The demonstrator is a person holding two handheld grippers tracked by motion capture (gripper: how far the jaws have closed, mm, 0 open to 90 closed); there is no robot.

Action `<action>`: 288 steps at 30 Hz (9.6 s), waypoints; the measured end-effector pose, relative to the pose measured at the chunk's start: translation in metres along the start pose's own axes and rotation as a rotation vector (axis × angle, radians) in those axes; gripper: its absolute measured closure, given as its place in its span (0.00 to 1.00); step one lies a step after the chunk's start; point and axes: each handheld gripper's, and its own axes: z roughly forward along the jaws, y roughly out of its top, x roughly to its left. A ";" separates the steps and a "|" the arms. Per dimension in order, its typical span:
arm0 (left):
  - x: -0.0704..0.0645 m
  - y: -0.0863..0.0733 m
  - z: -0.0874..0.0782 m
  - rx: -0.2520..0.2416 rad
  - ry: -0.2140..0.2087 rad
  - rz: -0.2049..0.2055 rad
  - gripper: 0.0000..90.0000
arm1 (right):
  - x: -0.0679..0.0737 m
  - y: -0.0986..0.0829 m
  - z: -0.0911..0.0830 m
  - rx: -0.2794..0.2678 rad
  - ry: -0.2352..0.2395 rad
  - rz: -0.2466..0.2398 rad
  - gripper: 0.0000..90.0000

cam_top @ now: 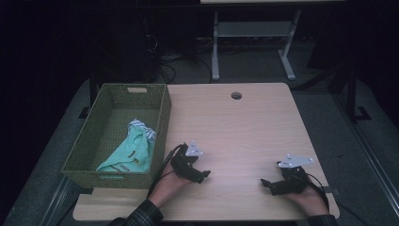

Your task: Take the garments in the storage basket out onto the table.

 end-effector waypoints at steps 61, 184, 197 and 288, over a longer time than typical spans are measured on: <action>0.005 0.023 -0.028 -0.049 -0.035 -0.004 0.15 | 0.000 0.000 0.001 0.002 0.003 -0.009 0.04; 0.063 0.037 -0.124 -0.099 0.005 -0.024 0.15 | 0.001 0.000 0.001 0.007 -0.005 -0.005 0.02; 0.072 0.029 -0.131 -0.090 0.018 -0.044 0.15 | 0.000 0.000 0.001 0.008 -0.005 -0.006 0.02; 0.144 -0.061 -0.109 0.267 0.133 -0.238 0.16 | 0.001 0.000 0.001 0.008 -0.006 -0.005 0.02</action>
